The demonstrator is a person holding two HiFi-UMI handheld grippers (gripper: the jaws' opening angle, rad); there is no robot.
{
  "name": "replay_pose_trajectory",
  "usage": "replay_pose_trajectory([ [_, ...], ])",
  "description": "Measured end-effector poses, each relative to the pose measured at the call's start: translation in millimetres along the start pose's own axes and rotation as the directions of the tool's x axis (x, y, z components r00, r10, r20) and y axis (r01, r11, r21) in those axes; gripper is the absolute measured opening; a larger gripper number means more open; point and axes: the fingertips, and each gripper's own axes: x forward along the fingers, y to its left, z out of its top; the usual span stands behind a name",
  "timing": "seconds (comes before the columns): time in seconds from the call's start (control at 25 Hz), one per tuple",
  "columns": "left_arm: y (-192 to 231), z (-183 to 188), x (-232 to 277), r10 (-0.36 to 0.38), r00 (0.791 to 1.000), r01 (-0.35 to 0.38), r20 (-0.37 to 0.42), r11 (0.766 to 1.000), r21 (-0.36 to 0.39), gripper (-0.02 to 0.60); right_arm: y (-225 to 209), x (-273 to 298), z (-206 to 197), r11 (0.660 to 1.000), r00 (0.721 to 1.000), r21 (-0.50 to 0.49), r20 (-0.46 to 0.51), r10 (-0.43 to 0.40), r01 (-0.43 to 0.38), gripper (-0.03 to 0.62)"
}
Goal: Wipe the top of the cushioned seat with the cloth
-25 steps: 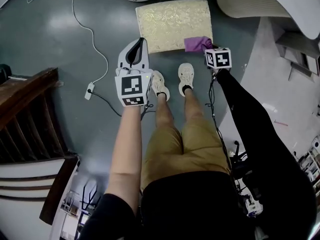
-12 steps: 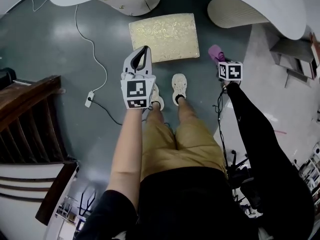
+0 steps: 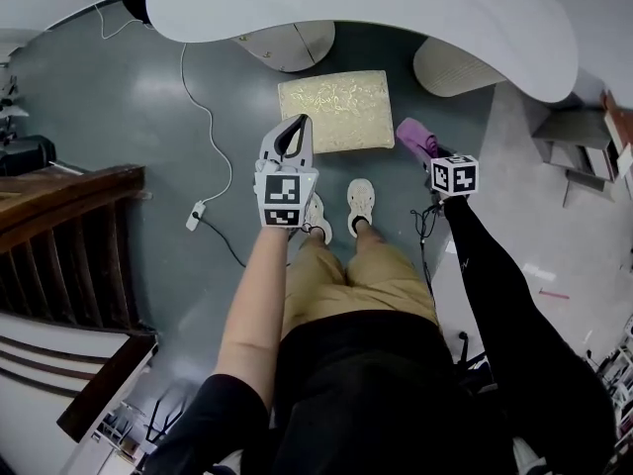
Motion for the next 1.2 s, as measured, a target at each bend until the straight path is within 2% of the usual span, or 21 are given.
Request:
replay_pose_trajectory([
  [0.2, -2, 38, -32, 0.026, 0.999, -0.026, 0.047, 1.000, -0.009, 0.008, 32, -36, 53, 1.000, 0.988, -0.015, 0.156, 0.006, -0.003, 0.089],
  [0.36, -7, 77, -53, 0.050, 0.993, -0.051, 0.107, 0.999, 0.007, 0.008, 66, -82, 112, 0.993, 0.950, -0.119, 0.312, 0.024, 0.014, 0.089],
  [0.6, 5, 150, -74, 0.083, 0.969, -0.099, 0.235, 0.993, 0.058, 0.008, 122, -144, 204, 0.959, 0.861, -0.272, 0.503, 0.078, 0.073, 0.089],
  [0.76, 5, 194, -85, 0.084, 0.946, -0.119, 0.312, 0.988, 0.096, 0.008, 147, -192, 263, 0.940, 0.766, -0.320, 0.632, 0.119, 0.117, 0.089],
  [0.84, 4, 213, -90, 0.083, 0.935, -0.127, 0.346, 0.986, 0.107, 0.008, 155, -221, 284, 0.927, 0.712, -0.332, 0.693, 0.114, 0.174, 0.089],
  [0.92, 0, 230, -95, 0.080, 0.924, -0.133, 0.374, 0.984, 0.118, 0.008, 162, -246, 300, 0.909, 0.670, -0.351, 0.733, 0.117, 0.226, 0.089],
  [1.2, -16, 272, -103, 0.067, 0.891, -0.143, 0.449, 0.980, 0.138, 0.008, 177, -295, 321, 0.898, 0.601, -0.375, 0.781, 0.172, 0.230, 0.087],
])
